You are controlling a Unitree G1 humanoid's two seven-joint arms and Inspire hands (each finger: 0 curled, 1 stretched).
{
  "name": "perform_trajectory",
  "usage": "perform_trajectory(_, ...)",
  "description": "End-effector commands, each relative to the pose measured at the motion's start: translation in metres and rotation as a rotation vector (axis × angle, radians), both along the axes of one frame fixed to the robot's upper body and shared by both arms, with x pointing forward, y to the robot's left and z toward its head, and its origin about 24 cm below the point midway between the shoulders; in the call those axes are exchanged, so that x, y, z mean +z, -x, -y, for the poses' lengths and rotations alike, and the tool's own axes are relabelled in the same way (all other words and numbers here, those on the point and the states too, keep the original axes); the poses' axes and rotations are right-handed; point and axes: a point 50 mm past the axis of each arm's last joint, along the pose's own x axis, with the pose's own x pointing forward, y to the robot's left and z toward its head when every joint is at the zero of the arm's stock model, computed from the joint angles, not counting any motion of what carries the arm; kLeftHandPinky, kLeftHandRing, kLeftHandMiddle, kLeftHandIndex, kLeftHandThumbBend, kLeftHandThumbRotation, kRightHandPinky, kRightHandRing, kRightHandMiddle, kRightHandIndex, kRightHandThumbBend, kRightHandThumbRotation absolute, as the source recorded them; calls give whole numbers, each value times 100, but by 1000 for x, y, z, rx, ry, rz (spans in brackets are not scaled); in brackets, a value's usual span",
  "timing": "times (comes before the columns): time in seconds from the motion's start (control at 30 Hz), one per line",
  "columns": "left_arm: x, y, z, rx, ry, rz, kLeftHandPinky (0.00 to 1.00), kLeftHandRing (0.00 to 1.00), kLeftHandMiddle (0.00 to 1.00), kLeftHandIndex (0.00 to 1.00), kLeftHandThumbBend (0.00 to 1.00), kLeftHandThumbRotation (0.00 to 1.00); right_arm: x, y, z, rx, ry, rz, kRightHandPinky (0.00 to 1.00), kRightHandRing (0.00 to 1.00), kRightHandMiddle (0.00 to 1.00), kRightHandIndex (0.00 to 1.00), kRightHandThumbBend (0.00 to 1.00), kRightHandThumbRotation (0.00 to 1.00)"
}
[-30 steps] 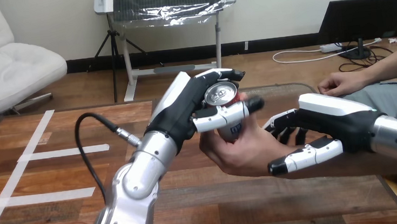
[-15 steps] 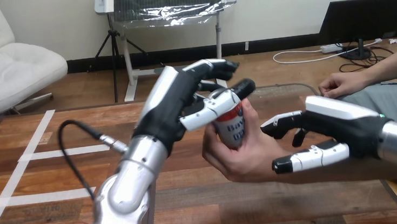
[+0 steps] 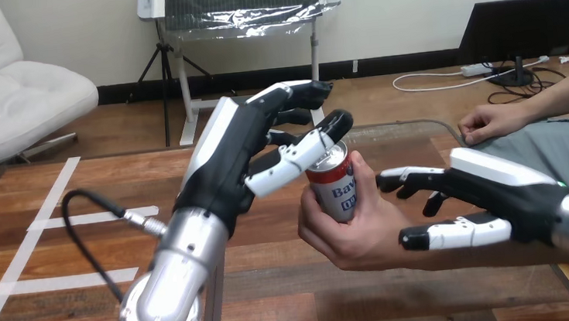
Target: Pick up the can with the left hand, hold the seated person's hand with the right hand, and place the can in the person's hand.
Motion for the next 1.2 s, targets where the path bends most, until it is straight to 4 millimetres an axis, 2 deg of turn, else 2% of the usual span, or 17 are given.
perform_trajectory(0.0, 15, 6, -7, 22, 25, 73, 70, 80, 80, 76, 53, 65, 2, 5, -3, -59, -96, 67, 71, 87, 90, 92, 100, 99)
perform_trajectory(0.17, 14, 12, -9, 35, 51, 75, 69, 80, 80, 76, 52, 64, 0, 11, -2, -111, -152, 101, 72, 87, 90, 92, 100, 100)
perform_trajectory(0.57, 15, 28, -18, 88, 106, 120, 63, 76, 76, 72, 43, 56, -3, 22, -3, -217, -356, 166, 78, 89, 92, 93, 99, 100)
perform_trajectory(0.93, 15, 37, -25, 160, 188, 159, 54, 69, 71, 67, 23, 58, -5, 28, -5, -244, -562, 224, 80, 88, 90, 90, 93, 100)
perform_trajectory(1.17, 16, 45, -31, 192, 241, 178, 49, 67, 68, 64, 15, 60, -4, 33, -8, -240, -682, 252, 81, 87, 89, 89, 92, 100)
